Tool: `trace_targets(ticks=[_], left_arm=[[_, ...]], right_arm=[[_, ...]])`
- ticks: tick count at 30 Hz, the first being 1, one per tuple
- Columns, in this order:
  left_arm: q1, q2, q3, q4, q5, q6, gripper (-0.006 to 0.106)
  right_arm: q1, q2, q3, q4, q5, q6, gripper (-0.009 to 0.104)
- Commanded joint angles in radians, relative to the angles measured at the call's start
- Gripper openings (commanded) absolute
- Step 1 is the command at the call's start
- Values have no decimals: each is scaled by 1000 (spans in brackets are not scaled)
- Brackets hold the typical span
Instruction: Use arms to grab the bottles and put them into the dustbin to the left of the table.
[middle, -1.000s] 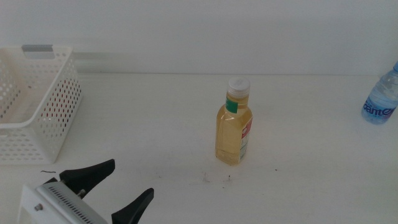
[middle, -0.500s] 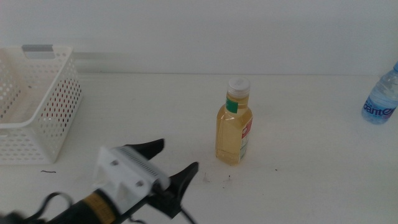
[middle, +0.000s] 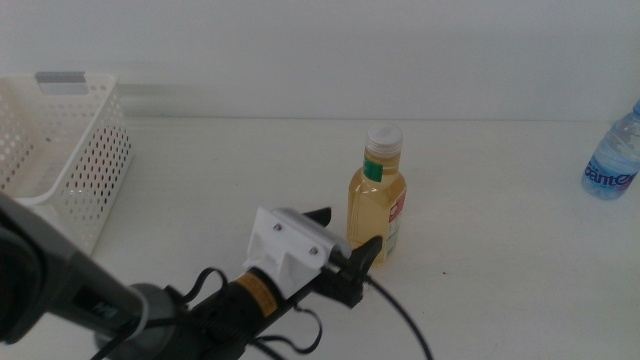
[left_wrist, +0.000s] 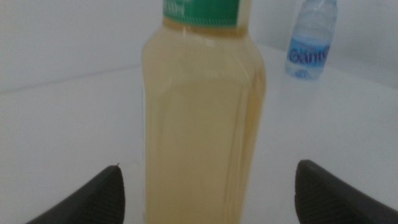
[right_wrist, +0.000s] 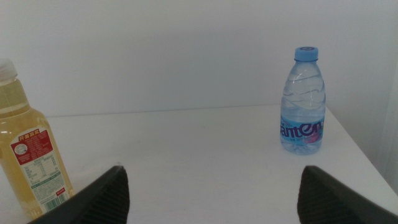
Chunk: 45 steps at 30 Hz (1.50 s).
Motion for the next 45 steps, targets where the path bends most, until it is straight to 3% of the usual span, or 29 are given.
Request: trace_targets(ticks=[1, 35, 38, 41, 44, 45], left_arm=[[-7, 22, -52, -21, -4, -12, 94], [-7, 265, -399, -19, 148, -68, 93], [-7, 265, -399, -14, 148, -60, 85], [-2, 265, -399, 28, 148, -52, 66], [2, 249, -394, 20, 137, -63, 43], [2, 212, -380, 20, 134, -60, 28]], right_arm=[[-3, -5, 4, -4, -2, -7, 89], [-3, -5, 4, -4, -2, -7, 89], [-3, -5, 4, -4, -2, -7, 89], [-3, -5, 4, -4, -2, -7, 89], [-3, -5, 4, -4, -2, -7, 89], [-3, -5, 4, -4, -2, -7, 89]])
